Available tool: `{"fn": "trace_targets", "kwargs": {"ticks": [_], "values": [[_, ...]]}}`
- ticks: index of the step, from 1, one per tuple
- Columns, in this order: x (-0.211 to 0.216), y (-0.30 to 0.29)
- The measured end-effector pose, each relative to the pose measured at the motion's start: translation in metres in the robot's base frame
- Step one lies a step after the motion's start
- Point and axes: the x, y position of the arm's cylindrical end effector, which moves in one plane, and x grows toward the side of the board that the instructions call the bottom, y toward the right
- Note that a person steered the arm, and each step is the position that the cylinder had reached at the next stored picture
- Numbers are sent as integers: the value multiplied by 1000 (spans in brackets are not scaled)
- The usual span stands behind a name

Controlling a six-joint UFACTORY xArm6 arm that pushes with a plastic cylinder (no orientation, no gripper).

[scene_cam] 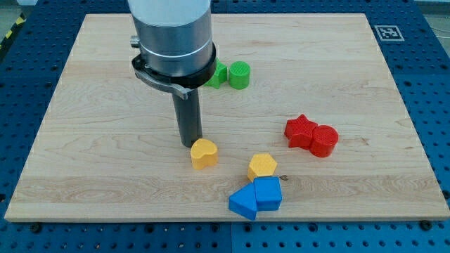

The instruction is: Move heart to the left of hexagon

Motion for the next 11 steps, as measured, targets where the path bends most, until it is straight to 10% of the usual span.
{"fn": "trace_targets", "kwargs": {"ticks": [11], "values": [[77, -5]]}}
